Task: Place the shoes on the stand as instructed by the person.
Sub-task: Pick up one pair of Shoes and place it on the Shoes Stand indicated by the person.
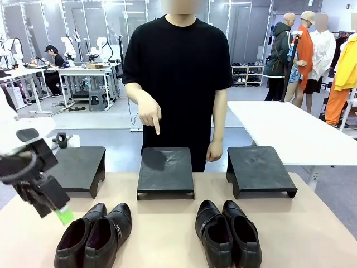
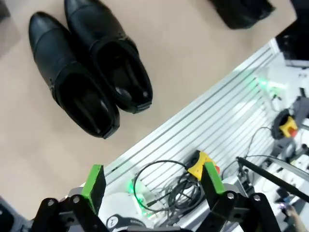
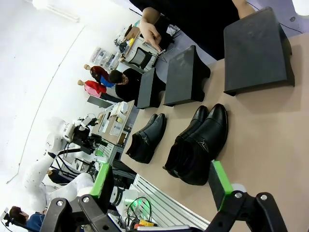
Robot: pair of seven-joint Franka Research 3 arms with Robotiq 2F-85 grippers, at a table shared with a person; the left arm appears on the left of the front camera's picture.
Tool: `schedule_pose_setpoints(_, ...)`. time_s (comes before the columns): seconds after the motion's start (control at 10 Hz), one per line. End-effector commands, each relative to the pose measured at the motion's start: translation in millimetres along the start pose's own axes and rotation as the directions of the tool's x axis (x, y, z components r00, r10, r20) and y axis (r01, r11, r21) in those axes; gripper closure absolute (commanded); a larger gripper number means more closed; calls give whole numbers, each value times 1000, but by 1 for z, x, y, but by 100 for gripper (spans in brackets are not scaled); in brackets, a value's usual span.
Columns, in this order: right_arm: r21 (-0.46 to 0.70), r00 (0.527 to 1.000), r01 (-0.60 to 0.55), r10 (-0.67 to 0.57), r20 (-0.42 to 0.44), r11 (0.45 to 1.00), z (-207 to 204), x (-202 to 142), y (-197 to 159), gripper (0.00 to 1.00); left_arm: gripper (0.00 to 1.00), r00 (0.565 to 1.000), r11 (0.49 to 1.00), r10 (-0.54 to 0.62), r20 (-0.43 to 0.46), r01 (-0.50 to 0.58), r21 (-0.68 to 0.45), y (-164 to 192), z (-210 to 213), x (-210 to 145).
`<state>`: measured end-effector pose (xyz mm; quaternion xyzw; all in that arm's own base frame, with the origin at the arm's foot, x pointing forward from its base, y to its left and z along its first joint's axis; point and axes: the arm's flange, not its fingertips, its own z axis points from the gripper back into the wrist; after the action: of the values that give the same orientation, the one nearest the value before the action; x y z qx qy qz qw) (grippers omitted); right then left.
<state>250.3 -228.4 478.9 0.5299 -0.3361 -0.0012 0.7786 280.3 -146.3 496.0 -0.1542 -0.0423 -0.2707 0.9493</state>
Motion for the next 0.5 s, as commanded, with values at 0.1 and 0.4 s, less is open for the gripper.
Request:
schedule_pose_setpoints(0.1, 14, 1000, -15, 15, 9, 1000, 1, 1, 0, 0, 0, 996, 997, 69, 58, -71, 37, -3, -16, 1)
schedule_pose_setpoints(0.4, 14, 1000, -15, 15, 9, 1000, 1, 1, 0, 0, 0, 999, 999, 49, 22, -50, 15, -3, -14, 2)
